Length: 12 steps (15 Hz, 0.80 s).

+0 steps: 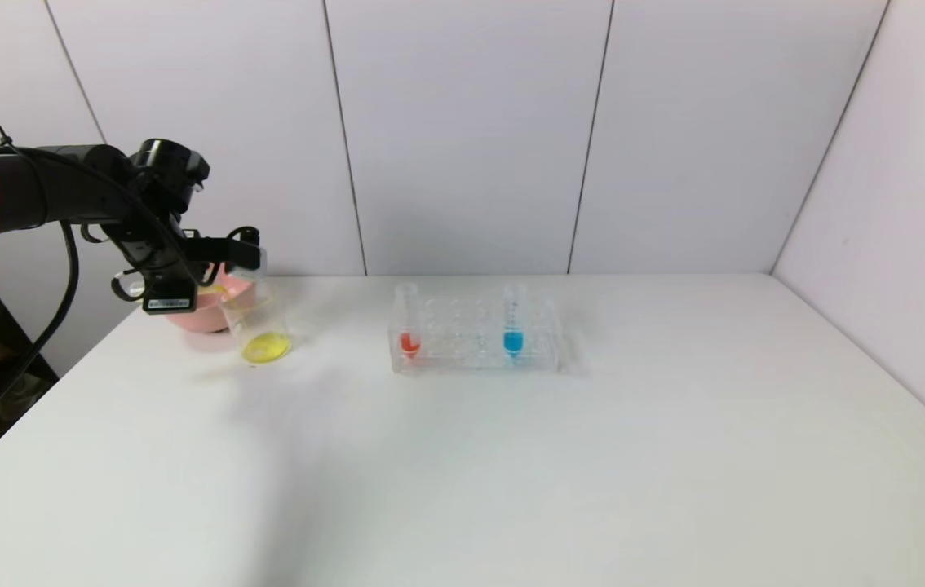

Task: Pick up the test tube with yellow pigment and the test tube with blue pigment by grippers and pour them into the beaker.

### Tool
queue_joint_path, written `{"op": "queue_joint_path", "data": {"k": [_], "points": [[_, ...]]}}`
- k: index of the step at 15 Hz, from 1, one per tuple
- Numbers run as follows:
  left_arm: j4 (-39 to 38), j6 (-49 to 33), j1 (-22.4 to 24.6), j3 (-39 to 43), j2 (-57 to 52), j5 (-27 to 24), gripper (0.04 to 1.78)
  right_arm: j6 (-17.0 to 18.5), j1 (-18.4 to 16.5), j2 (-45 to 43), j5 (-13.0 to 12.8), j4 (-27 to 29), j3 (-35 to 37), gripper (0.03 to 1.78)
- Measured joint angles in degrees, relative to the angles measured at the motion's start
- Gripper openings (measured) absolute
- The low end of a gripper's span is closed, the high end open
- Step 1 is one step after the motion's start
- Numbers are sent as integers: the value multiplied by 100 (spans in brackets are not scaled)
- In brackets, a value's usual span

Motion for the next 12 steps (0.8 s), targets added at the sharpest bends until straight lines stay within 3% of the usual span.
{"op": "queue_joint_path", "data": {"k": [12], "points": [[16,-10,-34,0,0,61,51,0,0,0,0,0,0,171]]}}
